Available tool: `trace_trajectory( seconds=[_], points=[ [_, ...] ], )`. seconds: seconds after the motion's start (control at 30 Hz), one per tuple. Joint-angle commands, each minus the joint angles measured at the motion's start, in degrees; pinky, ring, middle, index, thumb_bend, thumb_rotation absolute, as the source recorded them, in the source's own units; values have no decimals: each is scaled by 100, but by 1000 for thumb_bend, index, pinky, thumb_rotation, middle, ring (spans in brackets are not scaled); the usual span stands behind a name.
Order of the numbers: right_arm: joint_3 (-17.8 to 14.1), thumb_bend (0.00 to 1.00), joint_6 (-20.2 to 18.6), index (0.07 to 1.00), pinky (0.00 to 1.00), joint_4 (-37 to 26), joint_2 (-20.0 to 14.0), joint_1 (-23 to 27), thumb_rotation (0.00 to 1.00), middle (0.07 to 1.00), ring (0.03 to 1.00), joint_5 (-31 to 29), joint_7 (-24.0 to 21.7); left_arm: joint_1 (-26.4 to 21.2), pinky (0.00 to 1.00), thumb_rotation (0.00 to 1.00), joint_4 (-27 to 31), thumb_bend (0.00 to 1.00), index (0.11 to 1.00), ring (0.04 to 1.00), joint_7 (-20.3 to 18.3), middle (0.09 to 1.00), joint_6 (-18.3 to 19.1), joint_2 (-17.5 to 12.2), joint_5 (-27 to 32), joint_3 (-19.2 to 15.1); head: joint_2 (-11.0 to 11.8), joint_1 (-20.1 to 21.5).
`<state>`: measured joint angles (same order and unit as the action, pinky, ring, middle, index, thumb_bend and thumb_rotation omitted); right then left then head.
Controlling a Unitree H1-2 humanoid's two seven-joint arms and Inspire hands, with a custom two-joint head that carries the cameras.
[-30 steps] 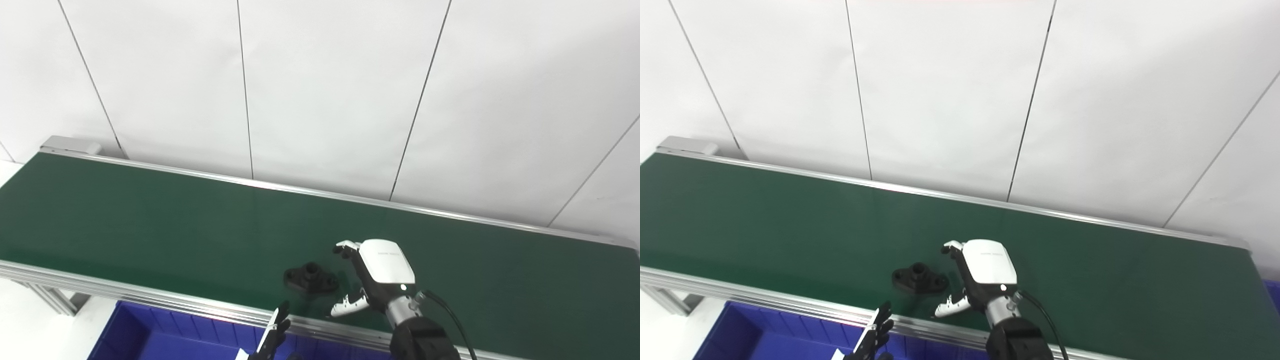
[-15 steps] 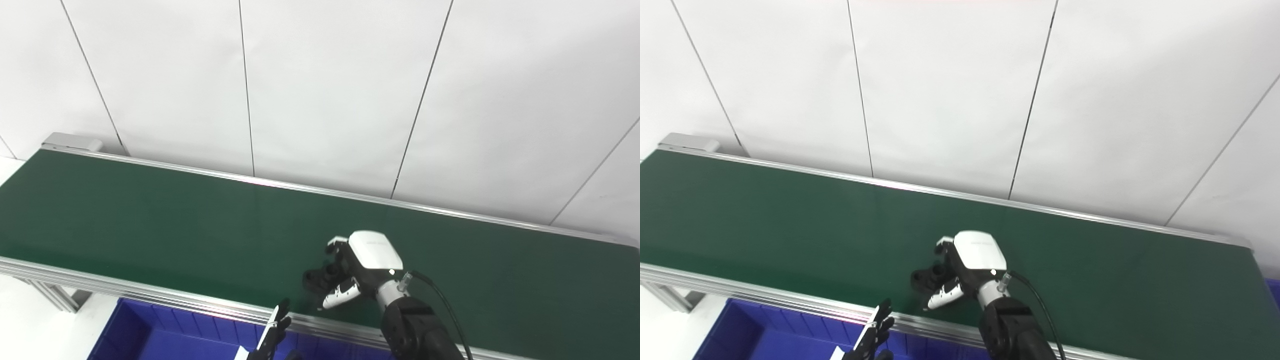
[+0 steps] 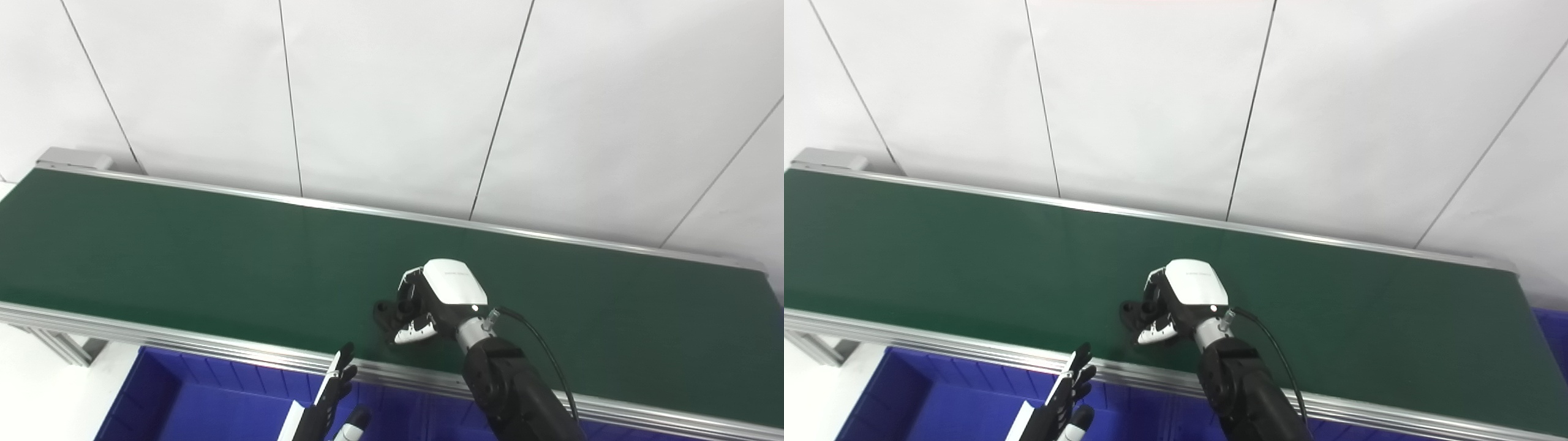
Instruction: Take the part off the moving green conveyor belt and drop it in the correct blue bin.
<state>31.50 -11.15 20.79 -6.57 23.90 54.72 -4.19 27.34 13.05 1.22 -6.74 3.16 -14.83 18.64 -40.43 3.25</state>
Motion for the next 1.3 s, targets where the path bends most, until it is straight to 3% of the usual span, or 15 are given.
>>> trace_trajectory(
  seconds=[0.0, 0.47, 0.67, 0.77, 1.03, 1.1, 1.27],
  points=[
    [270, 512, -476, 543, 271, 465, -163, -302, 1, 467, 378, 262, -582, 33, 936, 965, 222, 619, 1000, 954, -6, 1000, -35, 318, 22, 288, -12, 16],
    [201, 514, -690, 529, 267, -172, -368, -253, 0, 484, 382, -128, -927, 14, 940, 976, 231, 621, 1000, 952, -15, 1000, -53, 237, 19, 248, -73, 203],
    [67, 509, -493, 550, 271, -1067, -499, -404, 0, 468, 366, -403, -803, 26, 935, 992, 245, 650, 1000, 953, -28, 1000, -41, 203, 80, 215, -92, 297],
    [10, 507, -584, 557, 275, -1597, -576, -442, 0, 466, 365, -391, -926, 34, 941, 997, 292, 674, 1000, 963, -72, 1000, 33, 169, 143, 197, -108, 381],
    [-240, 506, -945, 559, 271, -3073, -752, -480, 0, 459, 364, -78, -1808, 73, 940, 1000, 469, 694, 1000, 961, -183, 1000, 161, 29, 248, 103, -182, 786],
    [-327, 523, -1009, 497, 224, -3413, -817, -508, 0, 471, 291, 2, -2034, 79, 950, 1000, 512, 702, 1000, 966, -227, 1000, 188, -32, 279, 76, -220, 926],
    [-493, 526, -1015, 487, 240, -4083, -1023, -645, 1, 475, 306, 269, -2498, 99, 990, 1000, 621, 707, 1000, 985, -328, 1000, 266, -144, 477, -15, -287, 1221]
  ],
)
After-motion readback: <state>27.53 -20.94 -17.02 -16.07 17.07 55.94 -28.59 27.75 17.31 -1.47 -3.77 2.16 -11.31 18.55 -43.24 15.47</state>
